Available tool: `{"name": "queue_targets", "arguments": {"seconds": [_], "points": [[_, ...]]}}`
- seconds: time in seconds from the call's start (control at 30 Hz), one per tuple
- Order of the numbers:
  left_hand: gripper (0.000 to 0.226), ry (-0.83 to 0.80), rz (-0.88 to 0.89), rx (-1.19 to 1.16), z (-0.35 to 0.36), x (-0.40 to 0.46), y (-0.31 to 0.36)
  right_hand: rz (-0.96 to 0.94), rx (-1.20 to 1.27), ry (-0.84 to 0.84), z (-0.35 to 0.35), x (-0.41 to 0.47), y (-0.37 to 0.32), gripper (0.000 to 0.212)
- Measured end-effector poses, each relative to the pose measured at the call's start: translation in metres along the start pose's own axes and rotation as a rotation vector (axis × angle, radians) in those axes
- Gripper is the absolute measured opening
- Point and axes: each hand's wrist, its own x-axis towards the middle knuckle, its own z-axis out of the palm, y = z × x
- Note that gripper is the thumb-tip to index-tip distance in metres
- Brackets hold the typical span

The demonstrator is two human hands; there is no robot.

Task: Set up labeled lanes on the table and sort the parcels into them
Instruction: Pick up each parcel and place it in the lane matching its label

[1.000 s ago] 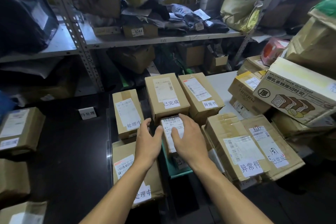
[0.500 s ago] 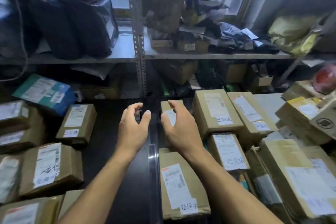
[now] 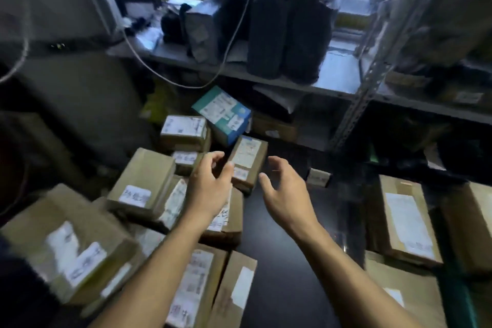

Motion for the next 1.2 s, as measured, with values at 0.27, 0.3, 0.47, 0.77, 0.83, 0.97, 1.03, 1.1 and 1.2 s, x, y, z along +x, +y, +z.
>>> {"name": "queue_targets", "arguments": {"seconds": [0.27, 0.3, 0.47, 0.77, 0.83, 0.97, 1.03, 1.1, 1.2], "points": [[0.025, 0.093, -0.029, 0.002, -0.085, 0.018, -0.02, 0.009, 0.035, -0.213, 0.104, 0.009, -0.054, 0.045], [0.024, 0.093, -0.013, -0.019, -0.099, 0.021, -0.016, -0.003, 0.035, -0.242, 0.113, 0.008, -0.062, 0.045], [0.022, 0.192, 0.021, 0.043, -0.178, 0.028, -0.016, -0.087, 0.101, -0.408, 0.155, -0.004, -0.097, 0.041], [0.04, 0.398, -0.164, 0.401, -0.255, 0.002, -0.082, -0.202, 0.106, -0.72, 0.219, -0.025, -0.142, 0.052], [0.056, 0.412, -0.261, 0.477, -0.263, -0.013, -0.099, -0.215, 0.039, -0.782, 0.229, -0.03, -0.143, 0.057], [0.077, 0.453, -0.543, 0.231, -0.267, -0.04, -0.128, -0.174, -0.051, -0.894, 0.239, -0.035, -0.137, 0.059], [0.077, 0.427, -0.619, 0.014, -0.263, -0.049, -0.135, -0.128, -0.025, -0.902, 0.239, -0.037, -0.133, 0.055], [0.075, 0.432, -0.611, -0.035, -0.258, -0.055, -0.136, -0.121, 0.041, -0.872, 0.236, -0.04, -0.133, 0.045], [0.071, 0.488, -0.534, -0.03, -0.257, -0.056, -0.129, -0.119, 0.148, -0.822, 0.226, -0.044, -0.134, 0.02]]}}
